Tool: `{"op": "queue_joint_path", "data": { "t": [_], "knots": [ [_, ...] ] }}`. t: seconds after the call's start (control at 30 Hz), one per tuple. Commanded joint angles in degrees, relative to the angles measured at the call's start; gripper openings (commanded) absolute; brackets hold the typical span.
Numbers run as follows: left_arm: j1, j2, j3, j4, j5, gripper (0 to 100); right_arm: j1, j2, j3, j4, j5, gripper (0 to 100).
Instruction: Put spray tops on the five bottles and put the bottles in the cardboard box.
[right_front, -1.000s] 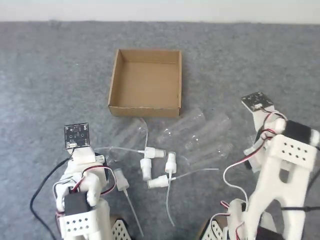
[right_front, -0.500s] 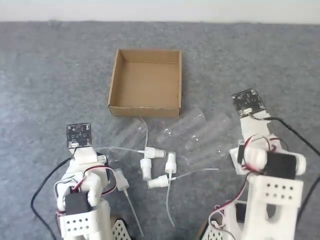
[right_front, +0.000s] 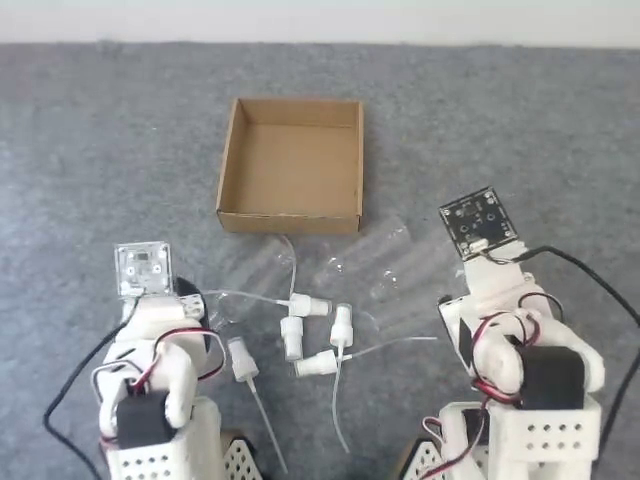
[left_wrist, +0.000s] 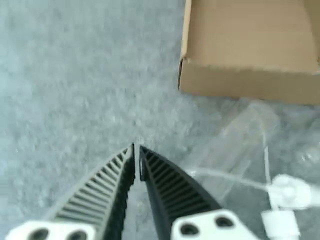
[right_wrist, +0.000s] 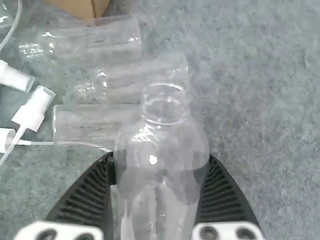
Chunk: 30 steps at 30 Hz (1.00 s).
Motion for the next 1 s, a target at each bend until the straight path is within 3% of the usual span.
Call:
{"op": "queue_joint_path", "data": {
  "t": [0.0, 0.1, 0.37, 0.63, 0.97],
  "knots": [
    [-0.35, -0.79, -6.64, -0.09, -11.52, 1, -0.92, -1.1, -0.35, -3.38, -3.25, 4.6],
    [-0.35, -0.88, -7.69, -0.35, -16.88, 1, -2.07, -1.1, -0.35, -5.23, -5.63, 4.6],
    [-0.35, -0.7, -13.93, 0.7, -23.03, 1, -3.47, -1.1, -0.35, -8.84, -16.7, 4.3],
    [-0.09, -0.09, -19.74, 6.07, -28.66, 1, -3.3, -1.19, 9.32, -18.77, -20.57, 4.1],
    [0.26, 19.78, -33.1, 8.44, -33.23, 1, 3.91, -13.76, 17.41, -22.02, -23.12, 4.1]
  ]
}}
